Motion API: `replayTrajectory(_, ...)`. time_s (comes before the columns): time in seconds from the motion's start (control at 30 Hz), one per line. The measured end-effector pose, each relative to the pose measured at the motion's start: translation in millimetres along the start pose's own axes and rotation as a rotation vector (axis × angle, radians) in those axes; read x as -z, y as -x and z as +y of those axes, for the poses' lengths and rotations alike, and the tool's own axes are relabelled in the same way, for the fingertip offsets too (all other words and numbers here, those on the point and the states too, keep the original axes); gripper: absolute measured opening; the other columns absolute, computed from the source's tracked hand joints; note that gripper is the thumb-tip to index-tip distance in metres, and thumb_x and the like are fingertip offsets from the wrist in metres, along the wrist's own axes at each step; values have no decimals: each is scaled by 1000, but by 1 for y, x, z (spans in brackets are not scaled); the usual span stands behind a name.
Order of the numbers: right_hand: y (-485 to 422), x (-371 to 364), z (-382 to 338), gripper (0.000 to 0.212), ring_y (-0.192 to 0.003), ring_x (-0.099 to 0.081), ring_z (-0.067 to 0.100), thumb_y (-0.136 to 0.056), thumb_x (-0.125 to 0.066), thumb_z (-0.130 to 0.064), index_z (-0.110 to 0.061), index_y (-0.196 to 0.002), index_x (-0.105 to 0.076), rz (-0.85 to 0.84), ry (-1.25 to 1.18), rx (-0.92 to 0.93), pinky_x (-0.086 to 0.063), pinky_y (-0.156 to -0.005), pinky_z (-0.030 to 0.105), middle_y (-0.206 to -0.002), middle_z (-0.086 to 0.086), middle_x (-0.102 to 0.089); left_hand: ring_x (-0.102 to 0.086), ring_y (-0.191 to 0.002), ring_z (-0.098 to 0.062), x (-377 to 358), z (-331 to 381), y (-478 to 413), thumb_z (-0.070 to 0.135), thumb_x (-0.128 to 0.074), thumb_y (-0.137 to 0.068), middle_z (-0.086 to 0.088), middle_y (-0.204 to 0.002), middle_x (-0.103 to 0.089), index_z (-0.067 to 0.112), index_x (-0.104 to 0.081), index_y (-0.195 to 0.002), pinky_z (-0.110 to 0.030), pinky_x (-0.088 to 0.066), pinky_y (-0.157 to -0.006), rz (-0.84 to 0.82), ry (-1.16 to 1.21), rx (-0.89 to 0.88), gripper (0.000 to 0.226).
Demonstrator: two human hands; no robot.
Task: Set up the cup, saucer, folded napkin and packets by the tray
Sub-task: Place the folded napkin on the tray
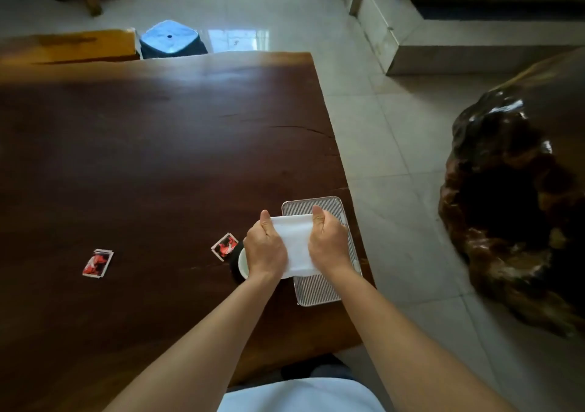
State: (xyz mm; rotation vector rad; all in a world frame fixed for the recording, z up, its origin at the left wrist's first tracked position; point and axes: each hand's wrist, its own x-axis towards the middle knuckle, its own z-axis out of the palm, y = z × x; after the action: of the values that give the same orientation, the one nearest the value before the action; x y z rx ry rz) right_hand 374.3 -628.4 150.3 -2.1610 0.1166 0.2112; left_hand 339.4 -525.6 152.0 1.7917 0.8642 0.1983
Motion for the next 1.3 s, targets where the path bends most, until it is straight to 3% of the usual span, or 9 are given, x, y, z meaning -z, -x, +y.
replayTrajectory(0.13, -22, 18, 20, 46, -55, -45, 10, -107, -34, -39, -19, -68, -45, -9, -6, -17, -34, -51, 26, -62, -4, -49, -47, -58, -15, -30, 12, 3, 34, -29, -109, 0, -62, -50, 14, -42, -60, -35, -32, -63, -16, -36, 44, 55)
replayTrajectory(0.33, -56, 25, 47, 50, -59, -47, 14, -104, -37, -49, -17, -67, -47, -109, -19, -112, -38, -56, 30, -63, -2, -50, -58, -76, -26, -63, -2, -13, 46, -29, -107, -2, -72, -59, 15, -53, -69, -40, -44, -72, -102, 38, 225, 54)
replayTrajectory(0.43, -69, 30, 61, 44, -74, -60, 22, -100, -47, -50, -9, -87, -60, -263, -167, -341, -51, -68, 40, -81, 8, -62, -65, -80, -24, -65, -2, -23, 46, -35, -106, -5, -85, -67, 17, -61, -82, -40, -53, -77, -244, 225, 381, 46)
replayTrajectory(0.57, -84, 46, 69, 24, -103, -68, 30, -101, -55, -23, -7, -118, -60, -433, -486, -588, -57, -92, 53, -115, 13, -68, -70, -99, -28, -65, -13, -34, 38, -46, -104, -11, -111, -72, 17, -69, -106, -45, -58, -82, -334, 317, 534, 31)
replayTrajectory(0.7, -96, 55, 76, 21, -109, -65, 30, -98, -56, -6, -20, -113, -59, -490, -474, -662, -61, -82, 47, -122, 10, -62, -67, -103, -23, -67, -21, -37, 8, -53, -100, -7, -117, -67, 12, -62, -124, -38, -59, -75, -406, 361, 598, 25)
replayTrajectory(0.8, -105, 55, 79, 45, -113, -61, 34, -89, -56, 11, -22, -120, -54, -498, -460, -682, -62, -83, 45, -123, 11, -57, -65, -106, -26, -73, -26, -40, -10, -54, -93, -6, -119, -62, 9, -52, -135, -43, -61, -85, -414, 378, 637, 46)
replayTrajectory(0.93, -115, 53, 86, 66, -107, -62, 32, -85, -56, 20, -17, -139, -48, -523, -429, -692, -63, -79, 43, -116, 9, -57, -62, -114, -30, -86, -36, -46, -12, -52, -93, -9, -127, -58, 7, -45, -145, -47, -59, -89, -370, 342, 651, 56)
replayTrajectory(1.07, -126, 47, 93, 65, -104, -65, 29, -88, -58, 17, -15, -143, -48, -491, -418, -717, -62, -83, 44, -111, 7, -60, -63, -99, -22, -100, -35, -52, -11, -49, -96, -7, -118, -60, 4, -46, -144, -44, -59, -89, -350, 309, 625, 50)
replayTrajectory(1.3, -139, 37, 102, 64, -111, -64, 31, -87, -62, 14, -12, -143, -47, -489, -357, -686, -61, -85, 43, -125, 8, -59, -62, -109, -26, -117, -47, -68, -7, -51, -97, -6, -124, -58, 8, -45, -145, -35, -59, -78, -351, 202, 595, 51)
